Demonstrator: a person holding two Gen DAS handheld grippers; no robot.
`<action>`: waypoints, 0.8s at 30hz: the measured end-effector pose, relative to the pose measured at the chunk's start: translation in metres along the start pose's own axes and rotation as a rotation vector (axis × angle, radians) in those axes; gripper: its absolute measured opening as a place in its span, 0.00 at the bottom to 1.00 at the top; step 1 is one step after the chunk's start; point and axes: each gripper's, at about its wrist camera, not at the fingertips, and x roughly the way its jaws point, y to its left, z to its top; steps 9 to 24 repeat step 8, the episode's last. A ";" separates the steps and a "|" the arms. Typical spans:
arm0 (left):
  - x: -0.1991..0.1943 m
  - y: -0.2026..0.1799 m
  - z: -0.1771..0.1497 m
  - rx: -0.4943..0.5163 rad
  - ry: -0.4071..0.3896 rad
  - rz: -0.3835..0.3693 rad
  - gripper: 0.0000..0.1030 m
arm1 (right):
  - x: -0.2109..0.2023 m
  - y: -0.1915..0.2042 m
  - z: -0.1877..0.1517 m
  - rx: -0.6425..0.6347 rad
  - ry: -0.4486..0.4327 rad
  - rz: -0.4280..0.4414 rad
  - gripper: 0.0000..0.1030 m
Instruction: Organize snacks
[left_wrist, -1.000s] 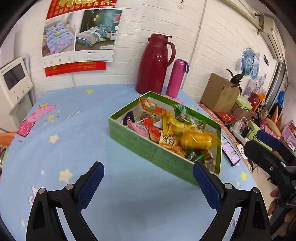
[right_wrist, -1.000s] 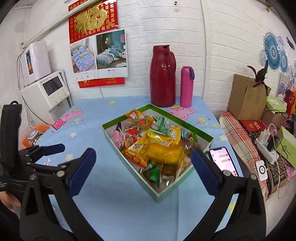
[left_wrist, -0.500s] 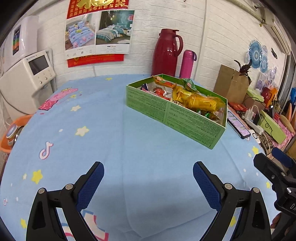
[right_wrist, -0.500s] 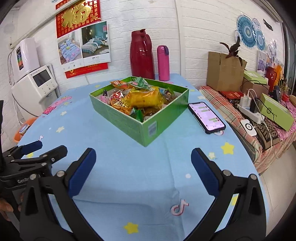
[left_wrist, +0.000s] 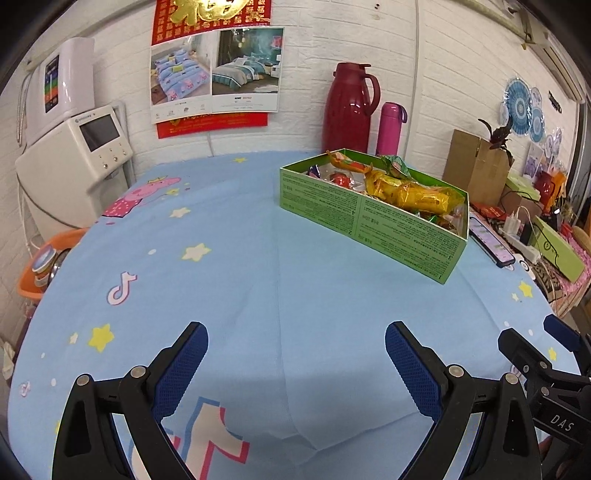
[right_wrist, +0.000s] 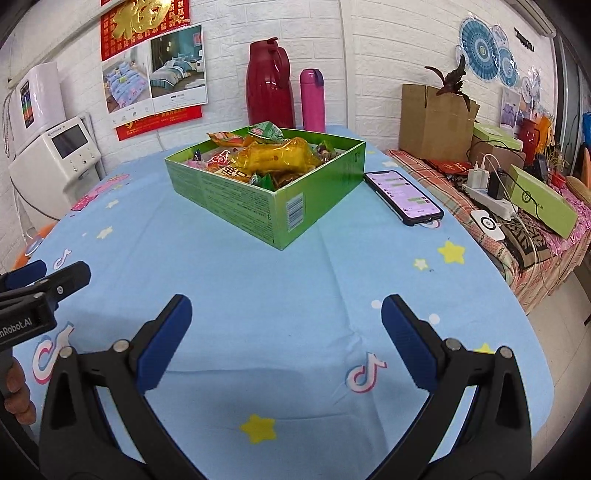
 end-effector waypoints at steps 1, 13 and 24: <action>0.000 0.000 0.000 0.003 -0.004 -0.001 0.96 | 0.000 0.001 0.000 0.000 0.000 -0.002 0.99; 0.000 0.000 -0.003 0.017 -0.010 0.007 0.96 | 0.003 0.004 0.000 -0.002 0.005 -0.002 0.99; 0.000 0.000 -0.003 0.017 -0.010 0.007 0.96 | 0.003 0.004 0.000 -0.002 0.005 -0.002 0.99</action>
